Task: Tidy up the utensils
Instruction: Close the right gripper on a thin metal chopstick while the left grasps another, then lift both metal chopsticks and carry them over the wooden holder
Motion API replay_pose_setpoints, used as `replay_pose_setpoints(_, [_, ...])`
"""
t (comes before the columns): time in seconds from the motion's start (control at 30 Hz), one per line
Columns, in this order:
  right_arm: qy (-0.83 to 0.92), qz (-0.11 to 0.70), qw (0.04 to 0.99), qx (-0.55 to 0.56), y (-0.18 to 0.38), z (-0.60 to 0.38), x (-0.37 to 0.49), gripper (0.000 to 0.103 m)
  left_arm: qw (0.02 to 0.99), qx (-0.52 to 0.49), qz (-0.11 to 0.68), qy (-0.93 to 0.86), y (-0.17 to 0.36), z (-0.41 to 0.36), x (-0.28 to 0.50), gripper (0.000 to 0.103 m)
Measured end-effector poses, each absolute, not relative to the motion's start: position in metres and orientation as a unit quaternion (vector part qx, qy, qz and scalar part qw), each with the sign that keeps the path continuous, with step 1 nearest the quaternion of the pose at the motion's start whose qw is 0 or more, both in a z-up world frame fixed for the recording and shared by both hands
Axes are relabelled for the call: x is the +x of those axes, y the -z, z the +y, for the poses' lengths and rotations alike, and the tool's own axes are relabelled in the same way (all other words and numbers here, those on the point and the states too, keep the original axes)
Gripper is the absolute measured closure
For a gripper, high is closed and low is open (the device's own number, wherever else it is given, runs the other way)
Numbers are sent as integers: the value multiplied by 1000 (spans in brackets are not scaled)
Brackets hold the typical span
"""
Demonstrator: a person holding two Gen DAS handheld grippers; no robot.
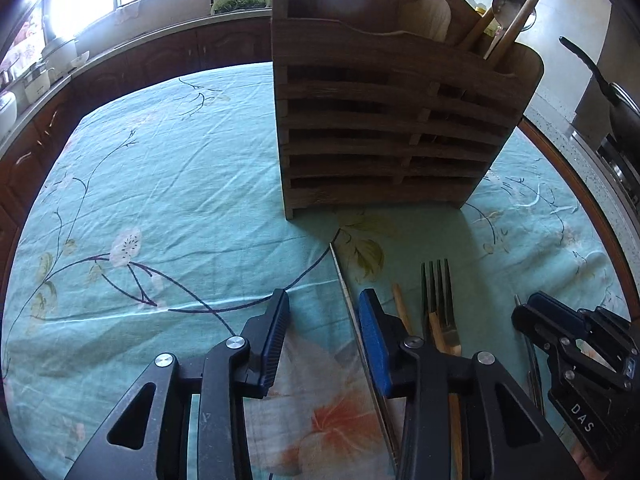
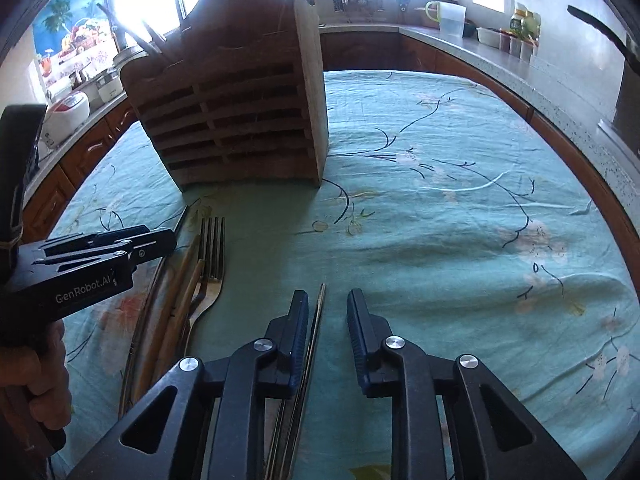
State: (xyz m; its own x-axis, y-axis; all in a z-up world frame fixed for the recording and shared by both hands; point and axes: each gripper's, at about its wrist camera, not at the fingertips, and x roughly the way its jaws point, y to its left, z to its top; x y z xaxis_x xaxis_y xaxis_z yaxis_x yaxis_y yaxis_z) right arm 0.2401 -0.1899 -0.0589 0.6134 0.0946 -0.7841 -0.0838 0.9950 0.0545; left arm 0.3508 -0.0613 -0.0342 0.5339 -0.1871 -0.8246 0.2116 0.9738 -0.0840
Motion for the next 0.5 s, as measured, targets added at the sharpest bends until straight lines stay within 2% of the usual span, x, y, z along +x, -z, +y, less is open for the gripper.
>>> replay_pose_setpoints(0.03, [-47,436,899,-4,59,-188,240,84,876,22,468,113,36,-66,351,72])
replay_pose_setpoints(0.17, [-51,436,898,-20,60,-183,241,96,878,62,457,125,42,-89,349,96])
replay_pose_setpoints(0.27, [-53,436,898,-18,59,-184,242,98,878,65,455,134,45,-92,350,98])
replay_pose_setpoints(0.5, [-70,415,905,65,39,-205,233,99,871,-7,460,169,43,-69,344,100])
